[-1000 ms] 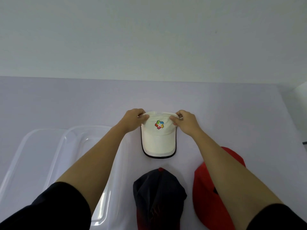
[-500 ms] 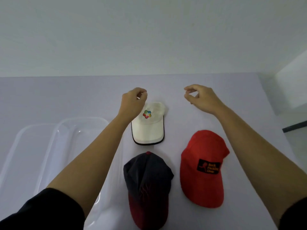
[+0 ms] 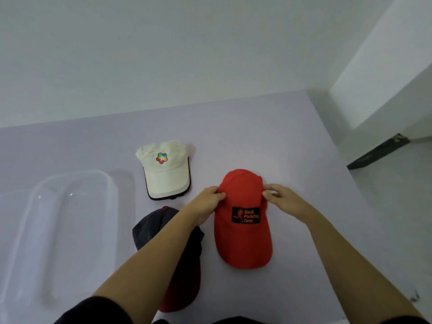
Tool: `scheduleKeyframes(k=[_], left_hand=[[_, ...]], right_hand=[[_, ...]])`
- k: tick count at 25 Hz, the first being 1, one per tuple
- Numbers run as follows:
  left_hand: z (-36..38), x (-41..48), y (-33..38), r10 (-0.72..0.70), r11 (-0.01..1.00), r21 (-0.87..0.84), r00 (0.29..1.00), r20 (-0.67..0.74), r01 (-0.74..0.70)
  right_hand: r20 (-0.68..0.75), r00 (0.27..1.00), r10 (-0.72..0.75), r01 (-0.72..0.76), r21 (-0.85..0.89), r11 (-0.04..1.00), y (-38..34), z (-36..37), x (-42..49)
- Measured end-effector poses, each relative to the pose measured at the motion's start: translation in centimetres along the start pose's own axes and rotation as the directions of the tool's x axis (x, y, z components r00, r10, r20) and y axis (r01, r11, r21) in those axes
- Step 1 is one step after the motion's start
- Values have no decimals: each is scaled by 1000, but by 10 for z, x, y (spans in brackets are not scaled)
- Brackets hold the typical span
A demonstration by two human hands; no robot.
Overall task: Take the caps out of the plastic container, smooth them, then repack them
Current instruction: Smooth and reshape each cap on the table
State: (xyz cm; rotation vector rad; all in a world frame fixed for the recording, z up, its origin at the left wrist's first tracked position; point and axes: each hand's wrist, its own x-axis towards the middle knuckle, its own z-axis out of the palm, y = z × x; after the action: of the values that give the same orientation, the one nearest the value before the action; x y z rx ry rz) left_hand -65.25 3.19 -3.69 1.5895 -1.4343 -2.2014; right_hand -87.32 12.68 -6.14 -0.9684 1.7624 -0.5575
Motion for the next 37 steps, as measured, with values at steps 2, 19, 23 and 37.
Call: scheduleKeyframes(k=[2,19,23,37], left_hand=[[3,0,-2,26,997,-78,1000,-12,-27],[1,-12,-1,33,999,34,999,24,-34],[2,-8,0,113,989,104,992,-63,-106],[7,2,-7,368,895,348,905,-216,-281]], right_hand=[[-67,996,-66,65,-8,998,5,12,1],[-81,987,-141,159,312,937,-14,29,-11],[-209,965,-160,226,344,911,-13,30,-9],[-257,956,-143,140,-28,990,-15,40,3]])
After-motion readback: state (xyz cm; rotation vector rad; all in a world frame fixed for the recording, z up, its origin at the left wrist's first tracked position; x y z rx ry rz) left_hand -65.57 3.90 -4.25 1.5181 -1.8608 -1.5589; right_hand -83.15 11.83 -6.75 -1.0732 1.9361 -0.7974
